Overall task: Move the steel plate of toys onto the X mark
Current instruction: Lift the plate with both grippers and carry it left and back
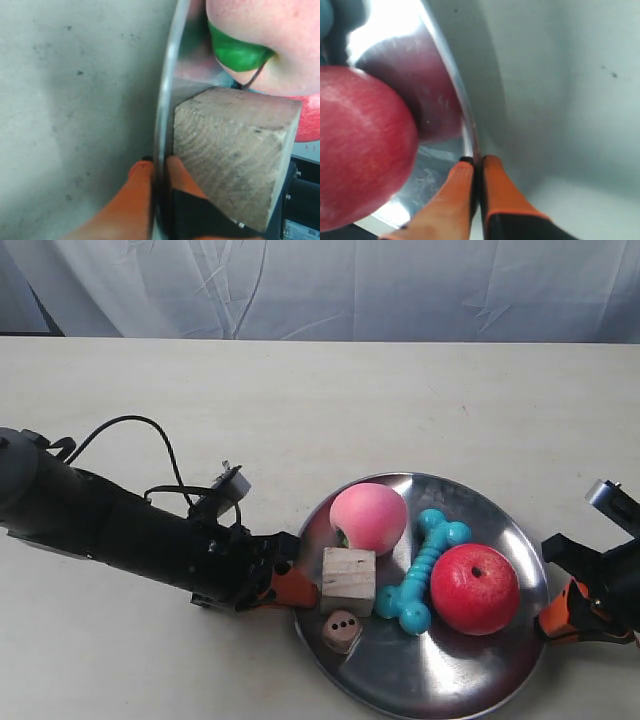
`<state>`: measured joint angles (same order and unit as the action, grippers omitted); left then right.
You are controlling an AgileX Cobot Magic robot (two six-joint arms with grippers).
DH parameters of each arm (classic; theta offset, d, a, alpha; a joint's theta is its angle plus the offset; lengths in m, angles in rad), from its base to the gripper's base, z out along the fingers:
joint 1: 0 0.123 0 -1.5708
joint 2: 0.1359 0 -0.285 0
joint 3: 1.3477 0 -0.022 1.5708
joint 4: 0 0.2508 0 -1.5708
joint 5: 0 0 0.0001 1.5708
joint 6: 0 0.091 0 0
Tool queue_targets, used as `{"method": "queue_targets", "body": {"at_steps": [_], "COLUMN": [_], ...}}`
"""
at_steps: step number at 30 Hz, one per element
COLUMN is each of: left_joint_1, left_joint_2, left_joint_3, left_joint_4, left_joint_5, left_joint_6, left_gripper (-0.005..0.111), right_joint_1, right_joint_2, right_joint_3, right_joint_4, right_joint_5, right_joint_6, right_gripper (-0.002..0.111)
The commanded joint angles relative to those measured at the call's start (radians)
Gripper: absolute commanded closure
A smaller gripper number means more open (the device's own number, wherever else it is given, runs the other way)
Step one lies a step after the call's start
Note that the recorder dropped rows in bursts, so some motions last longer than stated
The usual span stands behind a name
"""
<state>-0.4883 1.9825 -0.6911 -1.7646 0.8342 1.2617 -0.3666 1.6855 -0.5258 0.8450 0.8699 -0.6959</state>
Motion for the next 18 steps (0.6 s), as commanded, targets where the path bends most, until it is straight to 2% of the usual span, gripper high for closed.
{"method": "queue_targets", "body": {"at_steps": [1,8,14,18], "left_joint_1": [-0.011,-0.011,-0.011,-0.011], "left_joint_2": [0.018,0.018,0.018,0.018], "left_joint_3": [0.002,-0.002,-0.054,-0.067], "left_joint_4": [0.031,0.061,0.213,0.221], "left_joint_5": [0.023,0.024,0.001,0.005], "left_joint_6": [0.033,-0.035,-0.206,-0.223], "left_gripper": [0.107,0.107,0.107,0.107], "right_joint_1": [0.008,0.008,0.008,0.008], "right_joint_2": [-0.009,-0.009,-0.009,-0.009], "right_joint_3": [0.000,-0.003,-0.029,-0.038], "right_joint_4": [0.084,0.118,0.136,0.169], "right_joint_5": [0.075,0.104,0.145,0.150], "right_joint_6": [-0.022,-0.028,-0.033,-0.039], "right_gripper": [0.108,0.108,0.108,0.108]}}
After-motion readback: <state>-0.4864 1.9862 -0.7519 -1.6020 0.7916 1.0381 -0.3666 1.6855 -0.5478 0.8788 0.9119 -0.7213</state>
